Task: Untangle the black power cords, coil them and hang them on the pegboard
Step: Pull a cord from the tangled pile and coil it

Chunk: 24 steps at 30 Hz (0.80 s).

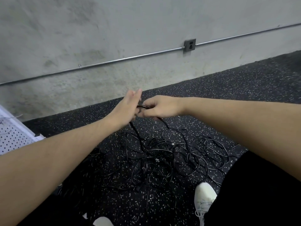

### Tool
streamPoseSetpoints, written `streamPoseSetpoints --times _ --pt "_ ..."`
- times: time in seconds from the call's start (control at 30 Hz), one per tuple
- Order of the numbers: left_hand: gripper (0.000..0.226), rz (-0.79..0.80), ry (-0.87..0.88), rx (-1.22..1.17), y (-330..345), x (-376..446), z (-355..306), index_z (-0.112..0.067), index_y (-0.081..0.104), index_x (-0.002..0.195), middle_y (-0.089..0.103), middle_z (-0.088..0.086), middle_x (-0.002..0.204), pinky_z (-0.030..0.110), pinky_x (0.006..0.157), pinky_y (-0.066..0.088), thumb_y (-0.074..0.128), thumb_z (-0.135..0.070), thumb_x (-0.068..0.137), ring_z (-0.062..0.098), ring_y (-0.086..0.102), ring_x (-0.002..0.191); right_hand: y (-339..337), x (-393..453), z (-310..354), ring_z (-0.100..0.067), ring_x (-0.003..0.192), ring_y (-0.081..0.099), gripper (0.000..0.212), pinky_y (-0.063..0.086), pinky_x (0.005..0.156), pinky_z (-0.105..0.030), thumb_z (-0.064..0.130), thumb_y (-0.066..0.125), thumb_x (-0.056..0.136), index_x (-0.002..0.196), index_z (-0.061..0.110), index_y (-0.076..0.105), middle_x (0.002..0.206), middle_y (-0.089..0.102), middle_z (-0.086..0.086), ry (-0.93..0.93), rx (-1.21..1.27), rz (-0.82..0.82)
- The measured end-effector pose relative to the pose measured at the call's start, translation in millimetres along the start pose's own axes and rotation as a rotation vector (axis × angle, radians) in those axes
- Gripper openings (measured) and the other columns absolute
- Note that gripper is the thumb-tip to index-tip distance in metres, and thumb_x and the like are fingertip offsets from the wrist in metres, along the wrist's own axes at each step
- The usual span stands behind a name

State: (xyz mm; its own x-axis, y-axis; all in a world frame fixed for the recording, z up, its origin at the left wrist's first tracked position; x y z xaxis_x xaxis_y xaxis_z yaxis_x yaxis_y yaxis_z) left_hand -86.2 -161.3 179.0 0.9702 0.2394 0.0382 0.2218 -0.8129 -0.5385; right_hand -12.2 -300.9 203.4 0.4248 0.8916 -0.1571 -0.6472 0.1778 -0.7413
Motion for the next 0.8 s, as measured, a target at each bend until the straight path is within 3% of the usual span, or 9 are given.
streamPoseSetpoints --times 0.1,0.2,0.27,0.4,0.5,0.6,0.67,0.73,0.8 --pt "0.069 0.111 -0.077 -0.287 6.1 -2.4 6.2 -0.016 0.053 0.093 0.056 0.005 0.060 0.035 0.064 0.045 0.011 -0.070 0.101 0.024 0.050 0.056 -1.0 -4.8 4.1 -0.011 0.062 0.050 0.037 0.056 0.071 -0.030 0.044 0.049 0.104 0.077 0.021 0.054 0.067 0.048 0.005 -0.034 0.123 0.021" --pt "0.087 0.229 -0.152 -0.348 17.2 -8.7 14.2 -0.011 0.060 0.075 0.064 0.012 0.059 0.042 0.089 0.052 0.005 -0.076 0.094 0.036 0.072 0.078 -7.9 -12.3 2.8 -0.013 0.056 0.038 0.039 0.038 0.061 -0.029 0.036 0.048 0.107 0.072 0.018 0.046 0.063 0.041 0.002 -0.052 0.244 -0.023" --pt "0.084 0.308 -0.178 -0.346 26.0 -11.4 17.0 -0.013 0.055 0.065 0.068 0.014 0.068 0.044 0.095 0.050 0.011 -0.082 0.086 0.038 0.073 0.090 -13.5 -16.7 -5.0 -0.012 0.053 0.035 0.042 0.032 0.058 -0.028 0.030 0.049 0.106 0.067 0.017 0.045 0.060 0.038 0.002 -0.060 0.308 -0.076" --pt "0.079 0.391 -0.187 -0.335 34.1 -7.3 19.6 -0.011 0.058 0.078 0.069 0.014 0.079 0.038 0.082 0.055 0.023 -0.082 0.086 0.032 0.071 0.084 -26.6 -24.8 -23.7 -0.015 0.054 0.028 0.047 0.029 0.056 -0.027 0.029 0.049 0.105 0.060 0.019 0.039 0.058 0.033 0.001 -0.049 0.441 -0.194" --pt "0.050 0.445 -0.175 -0.153 36.9 -7.9 26.7 -0.010 0.063 0.092 0.069 0.010 0.079 0.045 0.093 0.057 0.041 -0.053 0.105 0.030 0.072 0.083 -41.7 -30.1 -36.3 -0.017 0.054 0.020 0.049 0.023 0.056 -0.029 0.024 0.048 0.102 0.056 0.021 0.031 0.058 0.025 0.002 -0.010 0.657 -0.378" --pt "0.032 0.409 -0.123 0.060 36.5 -7.4 28.2 -0.013 0.062 0.093 0.061 -0.002 0.066 0.029 0.075 0.053 0.040 -0.026 0.111 0.020 0.069 0.073 -50.5 -34.6 -57.6 -0.016 0.054 0.029 0.045 0.028 0.059 -0.034 0.031 0.053 0.099 0.057 0.023 0.039 0.058 0.034 0.003 0.096 0.653 -0.505" --pt "0.030 0.349 -0.072 0.137 34.1 -3.4 25.8 -0.016 0.061 0.093 0.051 -0.007 0.061 0.032 0.073 0.057 0.039 -0.028 0.111 0.013 0.057 0.061 -51.3 -37.5 -72.2 -0.017 0.060 0.044 0.031 0.039 0.066 -0.039 0.035 0.052 0.100 0.073 0.019 0.053 0.065 0.050 0.001 0.217 0.529 -0.540" --pt "0.026 0.292 -0.032 0.229 31.1 0.9 22.9 -0.026 0.065 0.098 0.046 -0.009 0.062 0.034 0.066 0.055 0.042 -0.032 0.109 0.009 0.046 0.055 -51.3 -41.6 -80.8 -0.018 0.077 0.057 0.017 0.046 0.075 -0.039 0.029 0.048 0.102 0.107 0.016 0.059 0.093 0.065 -0.002 0.304 0.292 -0.548" --pt "0.017 0.255 -0.001 0.252 31.3 3.5 15.2 -0.037 0.061 0.115 0.044 -0.011 0.061 0.027 0.054 0.040 0.047 -0.032 0.108 0.008 0.038 0.050 -50.9 -44.0 -80.5 -0.020 0.102 0.060 0.034 0.049 0.089 -0.037 0.021 0.050 0.100 0.134 0.021 0.051 0.132 0.058 -0.006 0.311 -0.033 -0.497"
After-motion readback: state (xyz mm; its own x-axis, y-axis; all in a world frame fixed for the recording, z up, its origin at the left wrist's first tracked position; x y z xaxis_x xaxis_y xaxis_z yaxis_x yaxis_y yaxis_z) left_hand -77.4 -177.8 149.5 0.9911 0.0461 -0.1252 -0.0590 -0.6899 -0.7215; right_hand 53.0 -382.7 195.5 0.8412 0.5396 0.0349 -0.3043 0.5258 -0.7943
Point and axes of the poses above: each hand's wrist, its own x-axis towards the middle knuckle, its own y-axis out of the palm, z = x × y, the point moved 2 cm from there along x, towards the middle knuckle
